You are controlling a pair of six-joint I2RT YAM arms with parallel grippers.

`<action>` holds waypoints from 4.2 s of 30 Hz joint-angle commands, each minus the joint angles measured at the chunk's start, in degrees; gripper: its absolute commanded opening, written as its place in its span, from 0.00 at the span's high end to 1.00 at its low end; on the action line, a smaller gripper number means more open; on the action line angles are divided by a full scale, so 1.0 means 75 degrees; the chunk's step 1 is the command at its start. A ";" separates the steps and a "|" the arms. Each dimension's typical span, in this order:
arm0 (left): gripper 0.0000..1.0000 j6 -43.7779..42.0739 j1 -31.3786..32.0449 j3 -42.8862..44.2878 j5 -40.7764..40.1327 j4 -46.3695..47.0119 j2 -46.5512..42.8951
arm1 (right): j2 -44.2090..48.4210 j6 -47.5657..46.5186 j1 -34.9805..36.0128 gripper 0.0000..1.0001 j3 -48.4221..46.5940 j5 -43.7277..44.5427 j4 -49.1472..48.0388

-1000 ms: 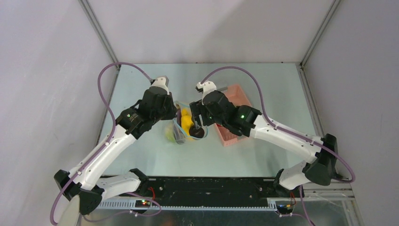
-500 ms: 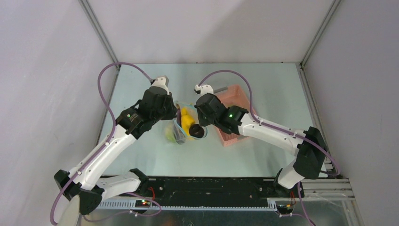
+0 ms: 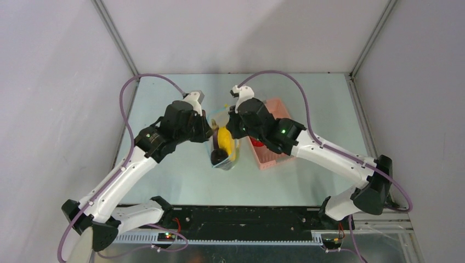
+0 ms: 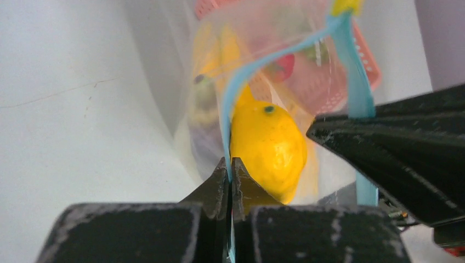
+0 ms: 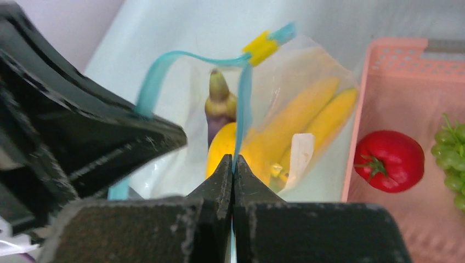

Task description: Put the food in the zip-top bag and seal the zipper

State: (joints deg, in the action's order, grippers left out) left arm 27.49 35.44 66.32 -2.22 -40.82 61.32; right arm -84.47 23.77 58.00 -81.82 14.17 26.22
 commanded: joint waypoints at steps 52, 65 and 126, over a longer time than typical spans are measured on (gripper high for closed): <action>0.97 0.0022 -0.0697 0.0252 -0.0068 0.0440 -0.0791 | -0.0880 0.0419 -0.1087 0.99 -0.0786 0.0873 0.1390; 1.00 0.0114 -0.0694 0.0258 0.0110 0.0364 -0.0212 | 0.0070 0.0051 -0.1168 0.38 -0.0123 -0.0809 0.0552; 1.00 0.0020 -0.0694 0.0174 0.0161 0.0400 -0.0242 | -0.1641 0.3034 -0.2546 0.36 0.1288 0.1922 -0.0390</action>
State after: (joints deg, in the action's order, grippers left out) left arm 27.49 30.57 67.29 -2.13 -40.45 60.66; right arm -103.92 49.82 38.09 -70.76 23.66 22.57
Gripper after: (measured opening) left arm 0.009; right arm 0.852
